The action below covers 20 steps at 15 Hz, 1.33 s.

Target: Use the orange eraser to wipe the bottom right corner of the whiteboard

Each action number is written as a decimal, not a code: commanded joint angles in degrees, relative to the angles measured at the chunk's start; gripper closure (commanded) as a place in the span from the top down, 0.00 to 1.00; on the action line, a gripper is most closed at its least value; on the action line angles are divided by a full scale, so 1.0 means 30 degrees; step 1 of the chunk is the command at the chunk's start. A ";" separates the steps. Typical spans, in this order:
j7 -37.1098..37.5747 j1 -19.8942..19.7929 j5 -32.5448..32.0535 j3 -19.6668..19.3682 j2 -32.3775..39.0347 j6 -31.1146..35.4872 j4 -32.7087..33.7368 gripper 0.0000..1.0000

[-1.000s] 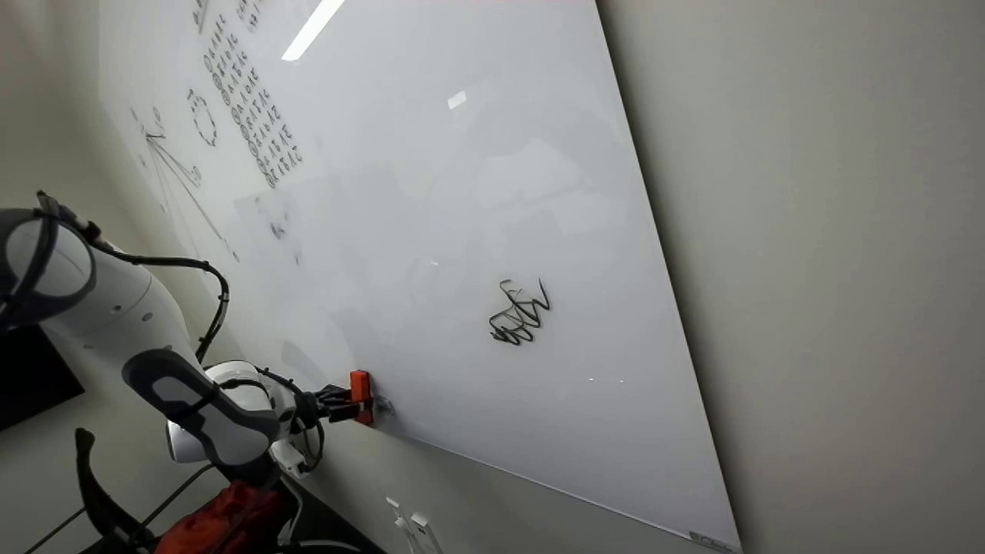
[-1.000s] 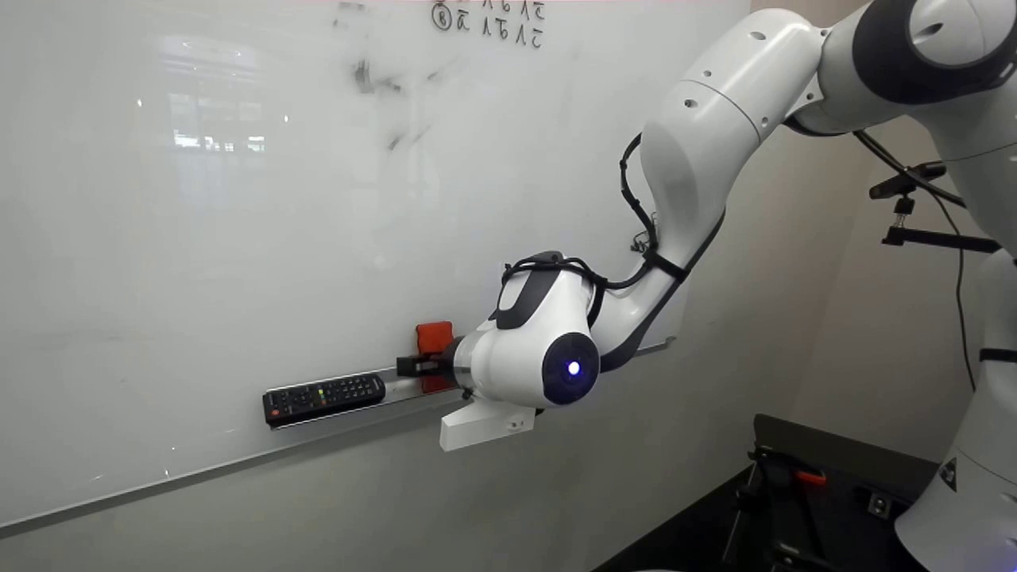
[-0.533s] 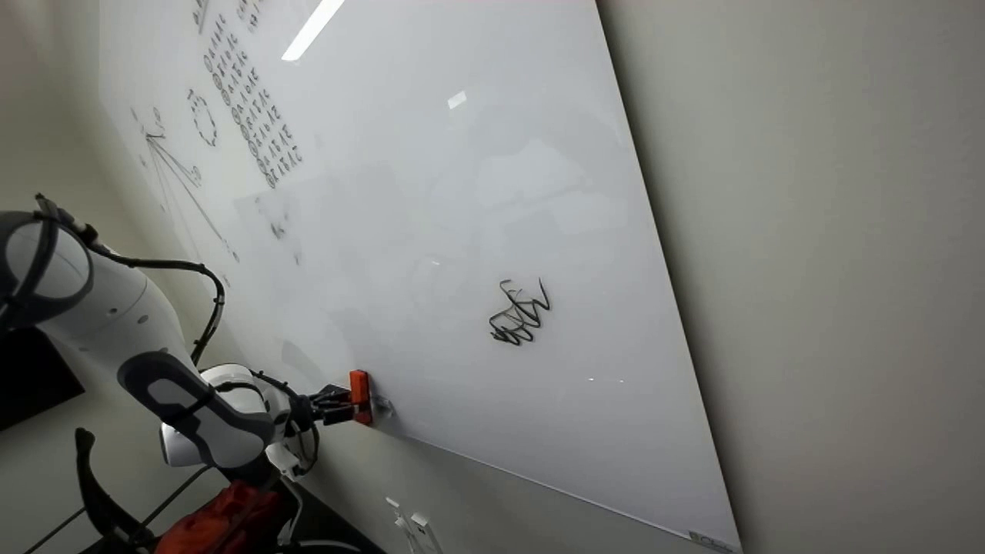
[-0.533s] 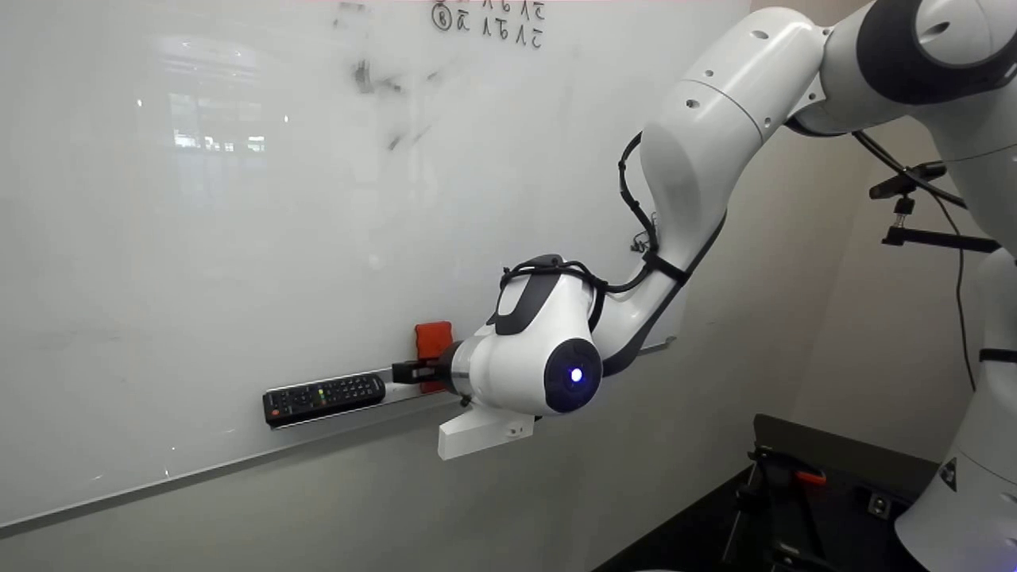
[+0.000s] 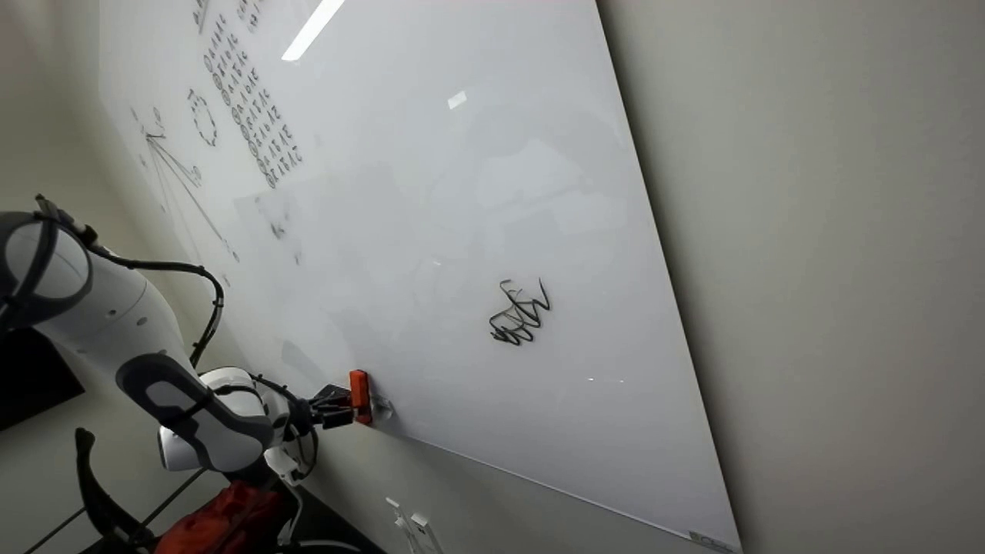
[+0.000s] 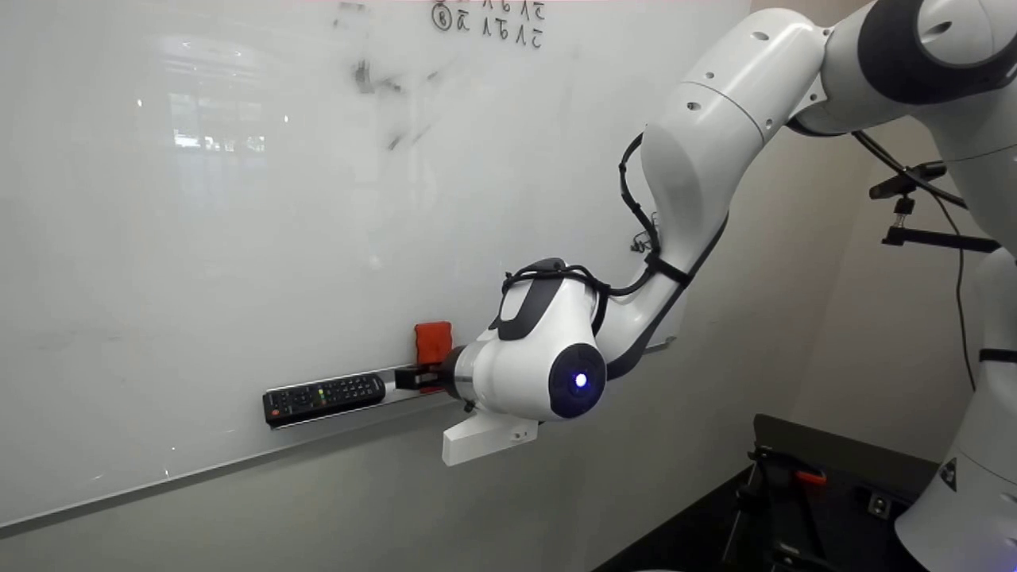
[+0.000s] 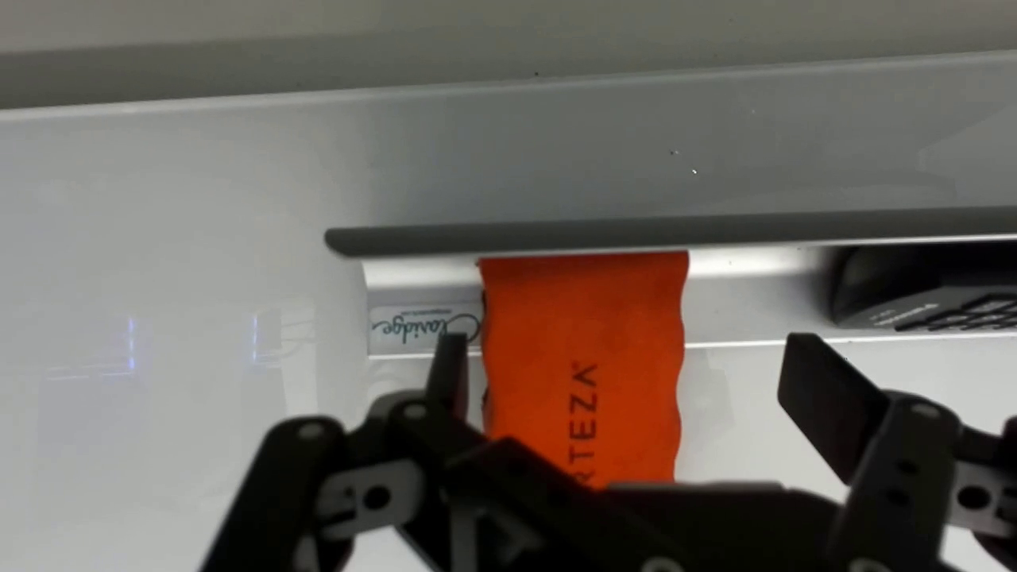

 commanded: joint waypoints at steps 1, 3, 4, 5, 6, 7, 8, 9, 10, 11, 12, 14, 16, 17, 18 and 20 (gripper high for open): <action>-0.0024 0.0321 -0.0100 -0.0347 -0.0523 -0.0344 -0.0595 1.00; -0.0111 0.0344 -0.0176 -0.0403 -0.0567 -0.0390 -0.0665 1.00; -0.0146 0.0365 -0.0273 -0.0435 -0.0596 -0.0411 -0.0702 1.00; -0.0186 0.0393 -0.0307 -0.0465 -0.0622 -0.0510 -0.0728 1.00; -0.0208 0.0400 -0.0378 -0.0483 -0.0645 -0.0534 -0.0751 1.00; -0.0195 0.0417 -0.0452 -0.0504 -0.0674 -0.0597 -0.0777 1.00; -0.0209 0.0432 -0.0494 -0.0518 -0.0692 -0.0633 -0.0794 1.00; -0.0240 0.0459 -0.0517 -0.0546 -0.0692 -0.0678 -0.0794 0.91; -0.0293 0.0509 -0.0563 -0.0584 -0.0684 -0.0751 -0.0793 0.74; -0.0306 0.0540 -0.0595 -0.0592 -0.0677 -0.0800 -0.0793 0.68; -0.0373 0.0564 -0.0620 -0.0593 -0.0679 -0.0840 -0.0800 0.59; -0.0462 0.0593 -0.0665 -0.0584 -0.0694 -0.0940 -0.0822 0.42; -0.0436 0.0611 -0.0710 -0.0575 -0.0719 -0.1047 -0.0870 0.32; -0.0423 0.0615 -0.0733 -0.0569 -0.0730 -0.1073 -0.0894 0.31; -0.0415 0.0626 -0.0740 -0.0563 -0.0743 -0.1124 -0.0923 0.31; -0.0545 0.0658 -0.0691 -0.0557 -0.0788 -0.1193 -0.1021 0.30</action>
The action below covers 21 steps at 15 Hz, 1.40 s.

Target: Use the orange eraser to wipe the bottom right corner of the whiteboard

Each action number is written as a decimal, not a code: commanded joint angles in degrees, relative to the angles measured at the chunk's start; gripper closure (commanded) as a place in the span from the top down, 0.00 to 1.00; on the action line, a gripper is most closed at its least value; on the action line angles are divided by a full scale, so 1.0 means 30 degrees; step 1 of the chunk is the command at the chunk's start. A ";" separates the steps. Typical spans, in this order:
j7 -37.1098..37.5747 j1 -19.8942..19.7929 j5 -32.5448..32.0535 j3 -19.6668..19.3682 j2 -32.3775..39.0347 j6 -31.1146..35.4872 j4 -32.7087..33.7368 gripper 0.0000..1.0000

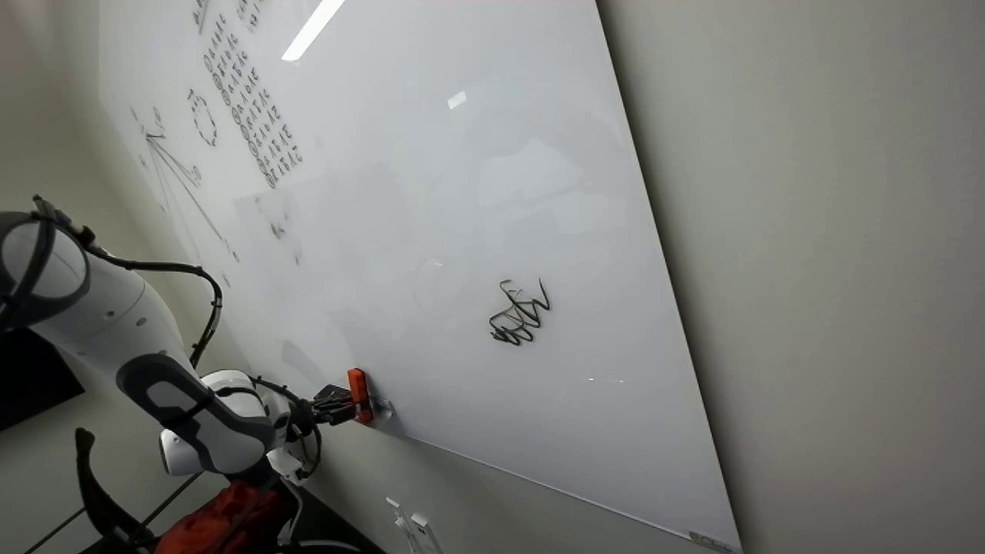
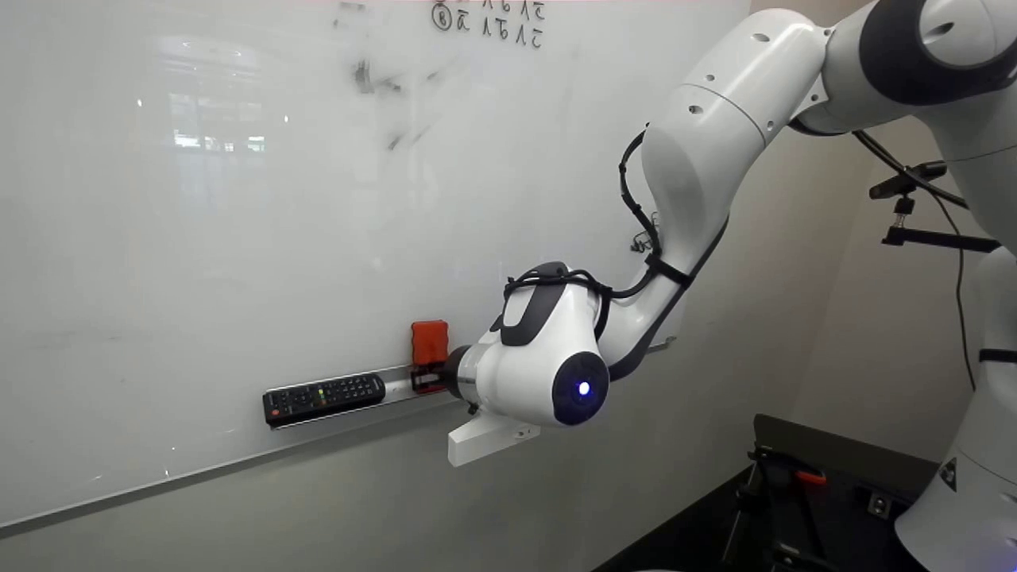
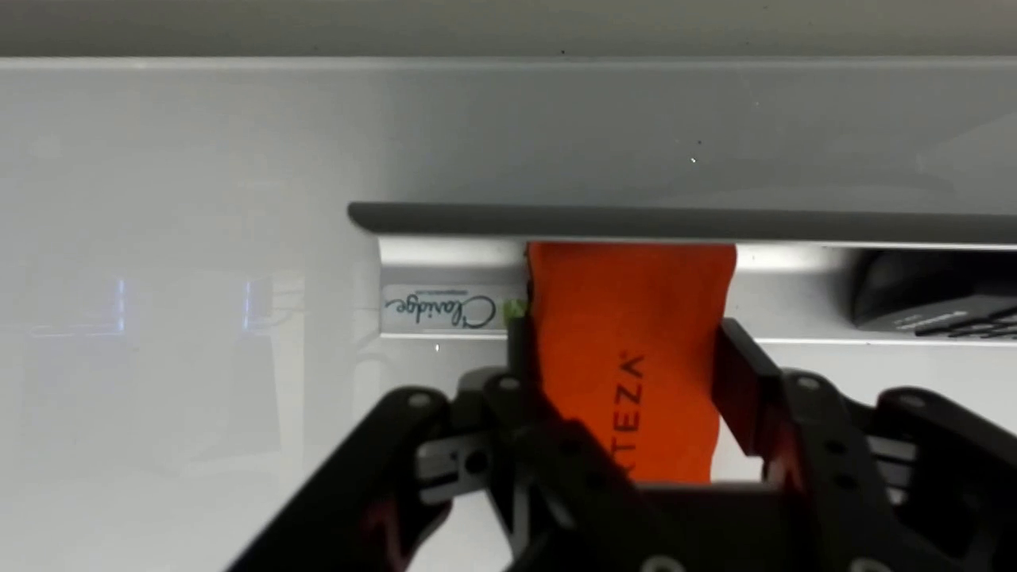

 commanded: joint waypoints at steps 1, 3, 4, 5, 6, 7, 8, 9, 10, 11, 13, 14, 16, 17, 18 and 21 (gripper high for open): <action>-0.0182 0.0380 -0.0206 -0.0196 -0.0864 -0.0746 -0.0966 0.30; -0.0113 0.0483 -0.0407 -0.0180 -0.1301 -0.0968 -0.1559 0.30; -0.0020 0.0520 -0.0570 -0.0152 -0.1659 -0.1078 -0.2020 0.30; 0.0034 0.0550 -0.0711 -0.0119 -0.2142 -0.1188 -0.2619 0.30; 0.0089 0.0574 -0.0818 -0.0088 -0.2566 -0.1334 -0.3135 0.30; 0.0032 0.0574 -0.0816 -0.0046 -0.3124 -0.1439 -0.3779 0.30; -0.0167 0.0587 -0.0693 -0.0019 -0.3585 -0.1536 -0.4272 0.30; -0.0236 0.0580 -0.0632 -0.0012 -0.4180 -0.1630 -0.4885 0.30; -0.0302 0.0558 -0.0564 -0.0014 -0.4727 -0.1698 -0.5425 0.30; -0.0366 0.0459 -0.0583 -0.0043 -0.5360 -0.1617 -0.5986 0.30; -0.0384 0.0291 -0.0702 -0.0127 -0.6670 -0.1450 -0.7120 0.30; -0.0398 0.0216 -0.0708 -0.0176 -0.7263 -0.1367 -0.7597 0.30; -0.0564 0.0025 -0.0712 -0.0333 -0.8539 -0.0940 -0.8548 0.30; -0.0931 -0.0074 -0.0584 -0.0431 -0.9238 -0.0586 -0.9015 0.30; -0.1278 -0.0197 -0.0618 -0.0522 -0.9835 -0.0070 -0.9397 0.30; -0.2892 -0.0288 -0.0420 -0.0844 -1.1421 0.1177 -1.0306 0.30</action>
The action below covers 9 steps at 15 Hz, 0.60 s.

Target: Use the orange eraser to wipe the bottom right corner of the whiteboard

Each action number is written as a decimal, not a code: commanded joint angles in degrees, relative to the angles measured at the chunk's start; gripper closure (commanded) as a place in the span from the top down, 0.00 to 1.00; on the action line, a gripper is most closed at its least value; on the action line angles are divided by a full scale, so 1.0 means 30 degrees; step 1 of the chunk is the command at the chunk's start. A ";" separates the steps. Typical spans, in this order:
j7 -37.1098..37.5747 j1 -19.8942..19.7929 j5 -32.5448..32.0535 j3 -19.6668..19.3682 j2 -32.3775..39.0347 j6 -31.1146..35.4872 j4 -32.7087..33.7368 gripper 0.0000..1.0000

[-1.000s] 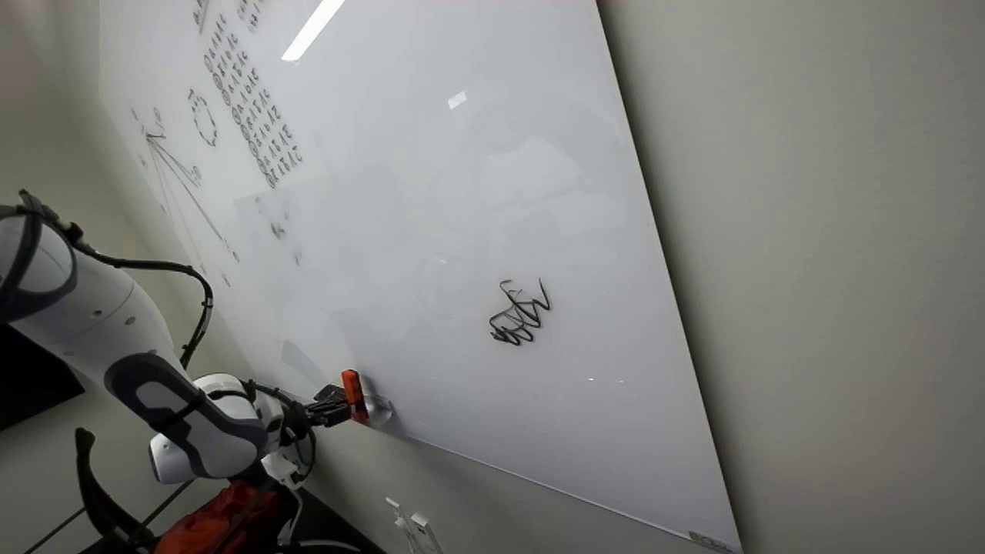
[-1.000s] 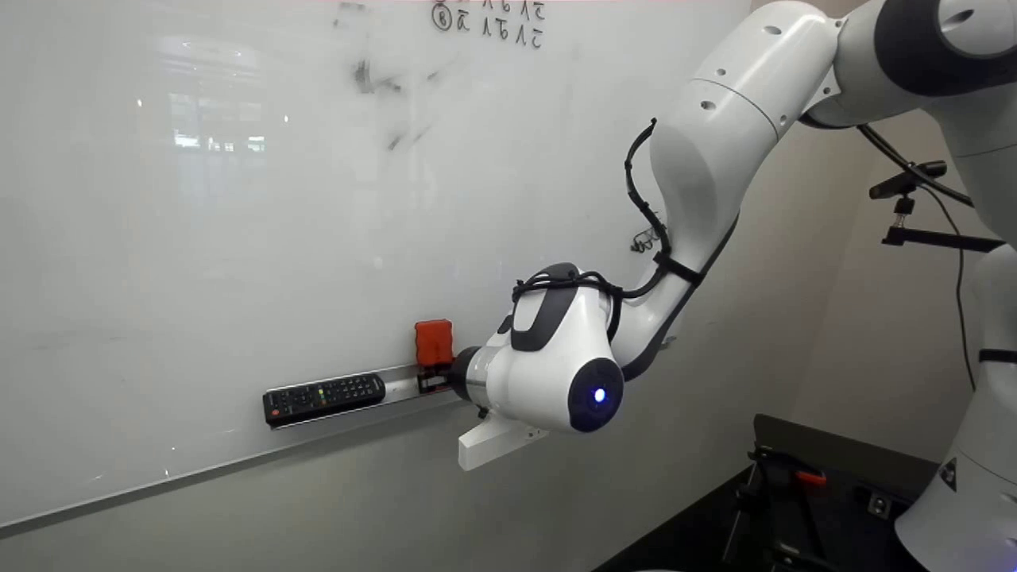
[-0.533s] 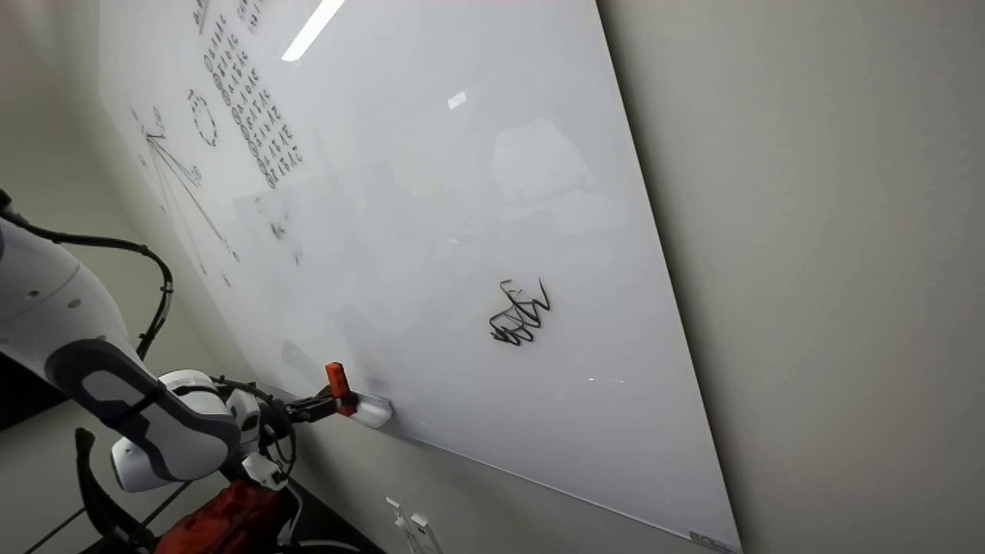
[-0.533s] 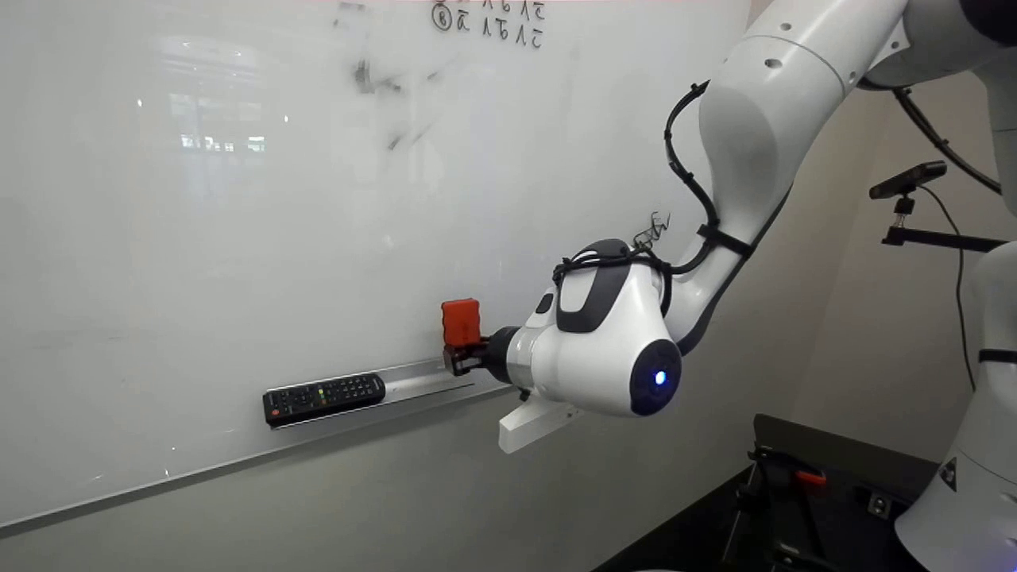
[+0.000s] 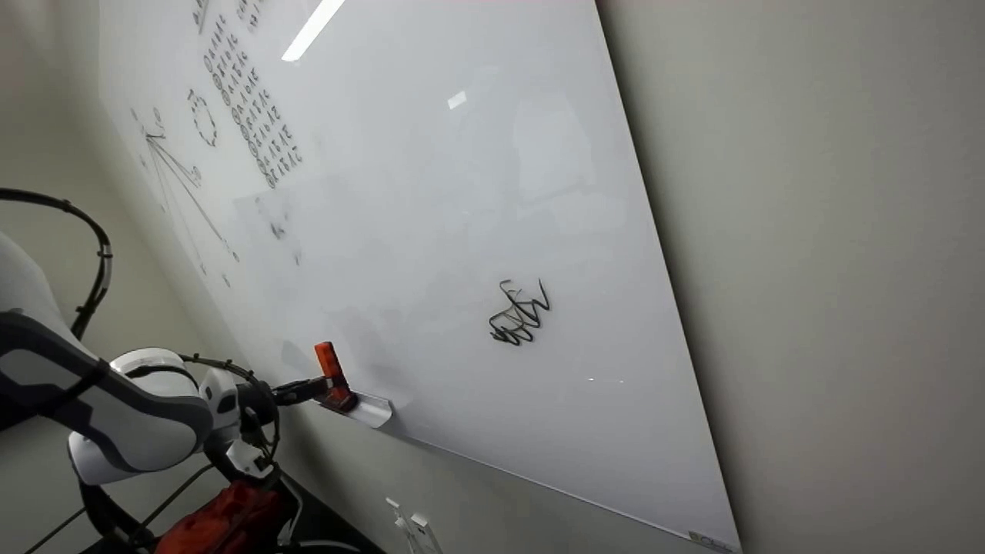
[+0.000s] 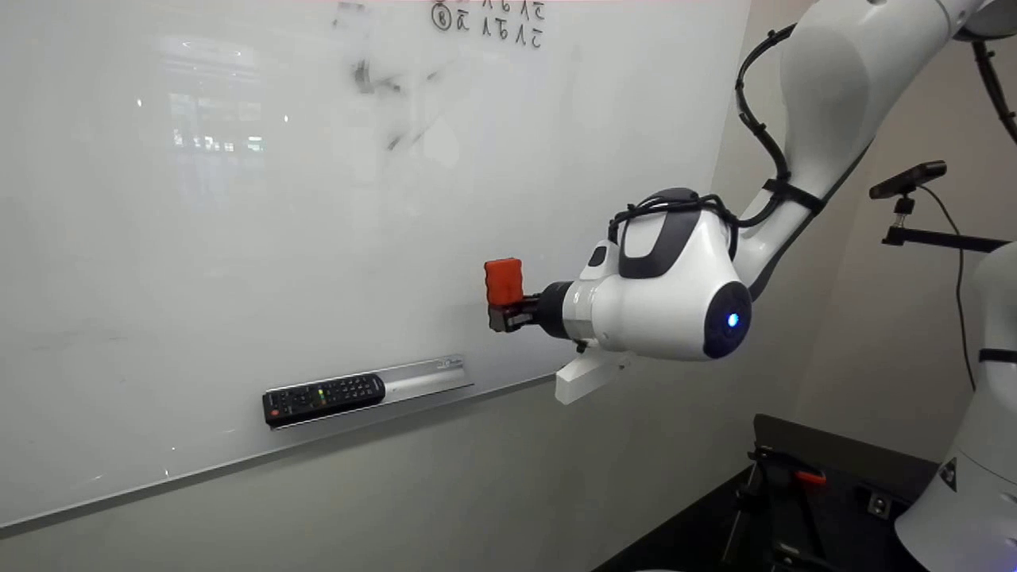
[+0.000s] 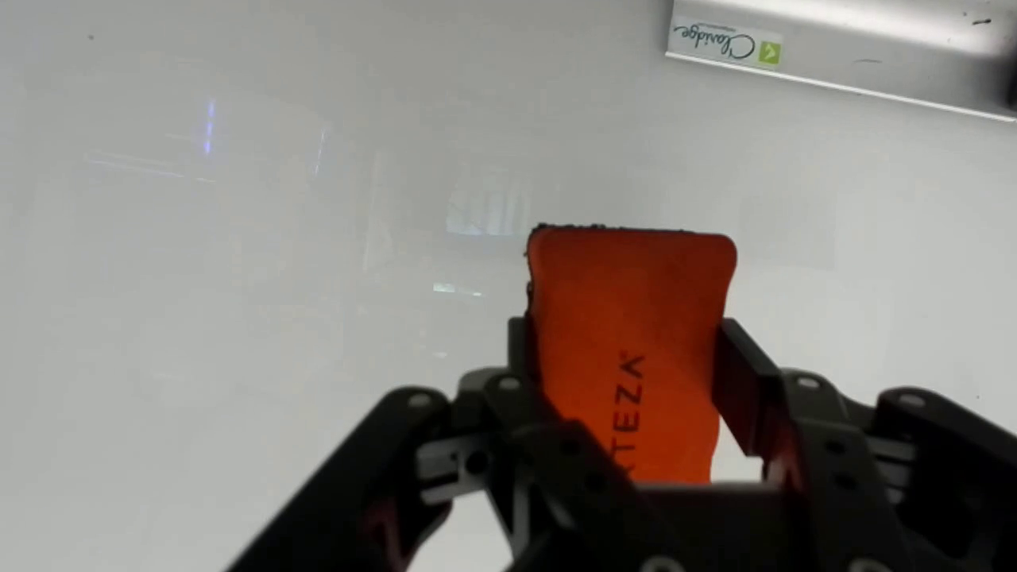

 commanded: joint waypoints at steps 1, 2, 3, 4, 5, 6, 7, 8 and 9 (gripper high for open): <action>-0.1998 -0.0153 0.0279 -0.0395 -0.2806 0.1611 -0.1707 0.30; -0.2475 -0.0082 0.0460 -0.0501 -0.3330 0.1721 -0.1983 0.30; -0.2850 -0.0027 0.0595 -0.0607 -0.3777 0.1783 -0.2234 0.30; -0.3109 0.0018 0.0697 -0.0705 -0.4219 0.1692 -0.2543 0.30; -0.3280 0.0053 0.0824 -0.0800 -0.4631 0.1477 -0.2873 0.30; -0.3271 0.0062 0.0920 -0.0915 -0.5056 0.1315 -0.3292 0.30; -0.3240 0.0057 0.0985 -0.1054 -0.5438 0.1220 -0.3661 0.30; -0.2941 0.0010 0.0924 -0.1255 -0.5826 0.1163 -0.4131 0.30; -0.2759 -0.0031 0.0784 -0.1482 -0.6180 0.1149 -0.4544 0.30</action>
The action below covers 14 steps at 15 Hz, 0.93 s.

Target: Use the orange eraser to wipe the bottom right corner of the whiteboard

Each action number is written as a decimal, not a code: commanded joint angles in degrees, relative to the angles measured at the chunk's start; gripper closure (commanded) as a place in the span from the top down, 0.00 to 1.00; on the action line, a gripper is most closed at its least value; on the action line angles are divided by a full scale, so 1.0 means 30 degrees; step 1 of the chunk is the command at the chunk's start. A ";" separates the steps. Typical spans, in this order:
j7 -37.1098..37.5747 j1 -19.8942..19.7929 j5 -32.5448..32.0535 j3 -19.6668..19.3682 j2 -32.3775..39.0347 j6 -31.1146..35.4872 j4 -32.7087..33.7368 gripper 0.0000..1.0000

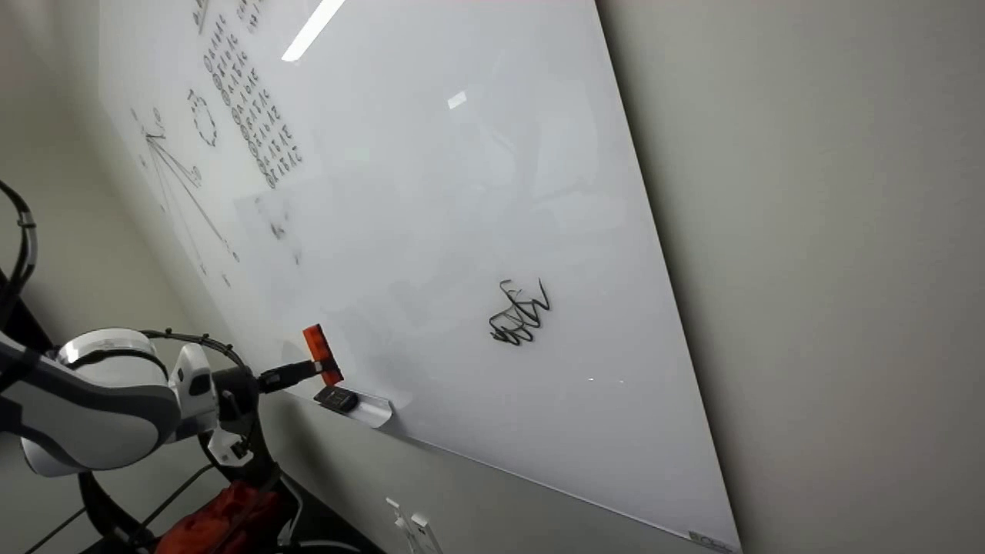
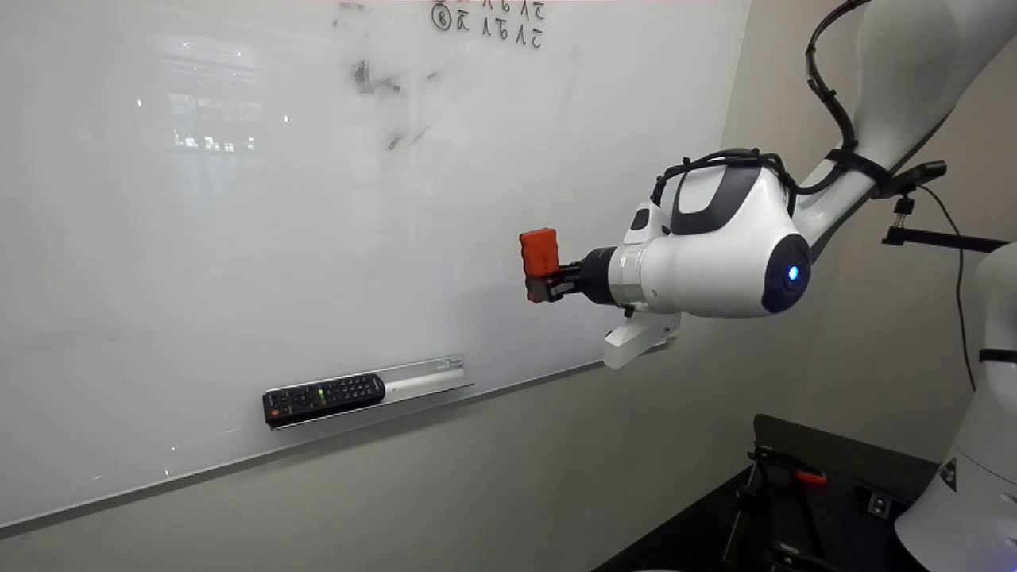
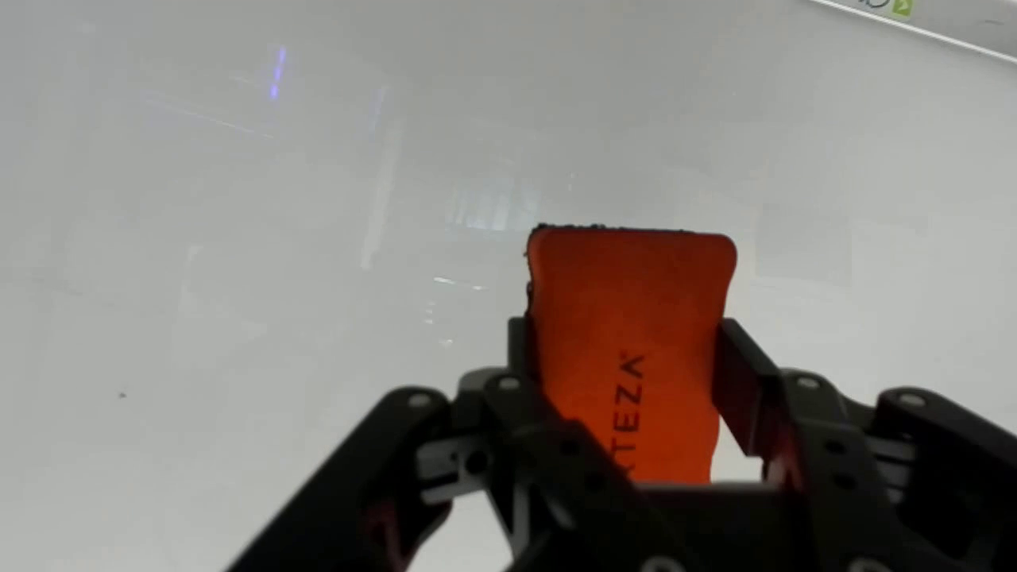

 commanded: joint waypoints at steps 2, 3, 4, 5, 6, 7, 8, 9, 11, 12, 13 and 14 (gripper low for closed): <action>0.0194 -0.0122 -0.0420 -0.1200 -0.2510 -0.0036 -0.2491 0.30; 0.0233 -0.0259 -0.0809 -0.1610 -0.2825 0.0105 -0.2882 0.30; 0.0253 -0.0362 -0.1158 -0.1991 -0.3146 0.0105 -0.3247 0.30; 0.0368 -0.0510 -0.1587 -0.2455 -0.3415 0.0260 -0.3539 0.30; 0.0395 -0.0633 -0.2079 -0.2854 -0.3665 0.0349 -0.3803 0.30; 0.0286 -0.0801 -0.2543 -0.3279 -0.3929 0.0496 -0.4059 0.30; 0.0200 -0.0962 -0.3095 -0.3690 -0.4114 0.0568 -0.4263 0.30; -0.0051 -0.1167 -0.3674 -0.4127 -0.4389 0.0739 -0.4515 0.30; -0.0257 -0.1611 -0.5002 -0.4997 -0.4804 0.1176 -0.4905 0.30; -0.0404 -0.1800 -0.5475 -0.5389 -0.4529 0.1396 -0.4550 0.30; -0.0496 -0.1998 -0.5858 -0.5769 -0.4427 0.1631 -0.4343 0.30; -0.0544 -0.2107 -0.5542 -0.5949 -0.4420 0.1359 -0.4344 0.30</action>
